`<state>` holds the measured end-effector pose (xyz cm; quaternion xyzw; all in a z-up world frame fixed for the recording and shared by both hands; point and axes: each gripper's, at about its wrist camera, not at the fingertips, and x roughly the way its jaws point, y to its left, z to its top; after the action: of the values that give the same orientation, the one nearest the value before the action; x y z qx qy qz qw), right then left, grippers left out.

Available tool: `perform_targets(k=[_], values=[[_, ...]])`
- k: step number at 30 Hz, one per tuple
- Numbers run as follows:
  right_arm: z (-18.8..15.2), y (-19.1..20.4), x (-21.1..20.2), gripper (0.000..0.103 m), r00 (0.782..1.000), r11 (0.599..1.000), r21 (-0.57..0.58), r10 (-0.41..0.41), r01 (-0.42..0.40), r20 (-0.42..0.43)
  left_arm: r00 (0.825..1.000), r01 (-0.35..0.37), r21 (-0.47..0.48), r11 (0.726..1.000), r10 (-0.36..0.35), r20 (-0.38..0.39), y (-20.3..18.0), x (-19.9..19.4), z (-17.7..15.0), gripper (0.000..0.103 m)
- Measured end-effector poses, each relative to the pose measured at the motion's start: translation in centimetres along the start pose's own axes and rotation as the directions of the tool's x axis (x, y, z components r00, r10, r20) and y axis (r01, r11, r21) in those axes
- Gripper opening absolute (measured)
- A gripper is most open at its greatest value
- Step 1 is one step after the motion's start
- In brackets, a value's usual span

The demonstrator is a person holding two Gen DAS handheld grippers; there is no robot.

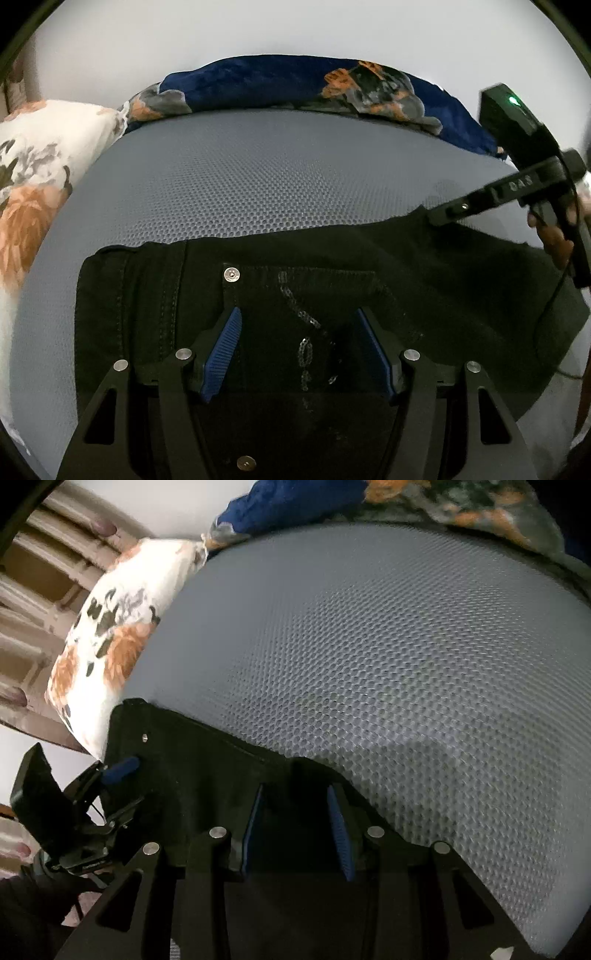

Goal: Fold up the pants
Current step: 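Smooth the folded trousers with the left tool while the right tool holds the edge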

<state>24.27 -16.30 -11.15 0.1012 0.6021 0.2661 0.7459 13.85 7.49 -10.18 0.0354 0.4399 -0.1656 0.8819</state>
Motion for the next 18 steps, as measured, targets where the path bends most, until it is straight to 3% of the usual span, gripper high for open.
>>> perform_targets(k=[2,3,9,14,17,18], values=[[0.2,0.2,0.3,0.029,1.0,1.0,-0.004,0.031,-0.031,0.0,1.0,-0.004,0.014,1.0,0.004,-0.001,-0.1,0.0,-0.1,0.064],[0.4,0.5,0.2,0.012,0.999,0.999,-0.012,0.044,-0.044,0.014,1.0,-0.008,0.023,1.0,0.008,-0.001,-0.1,0.1,-0.1,0.064],[1.1,2.2,-0.3,0.008,0.994,0.996,-0.059,-0.063,0.068,0.09,1.0,-0.016,0.042,0.999,0.016,-0.007,-0.2,0.2,-0.1,0.065],[0.8,1.6,1.6,0.008,0.985,0.99,-0.045,-0.125,0.131,0.117,0.999,-0.034,0.065,0.997,0.034,-0.004,-0.5,0.3,-0.2,0.066],[0.2,2.2,0.9,0.021,0.972,0.986,-0.001,-0.165,0.168,0.168,0.999,-0.047,0.089,0.995,0.047,-0.003,-0.9,0.5,-0.3,0.07],[-0.2,2.3,0.3,0.03,0.962,0.982,0.014,-0.185,0.186,0.202,0.999,-0.05,0.093,0.994,0.05,-0.001,-0.9,0.5,-0.4,0.07]])
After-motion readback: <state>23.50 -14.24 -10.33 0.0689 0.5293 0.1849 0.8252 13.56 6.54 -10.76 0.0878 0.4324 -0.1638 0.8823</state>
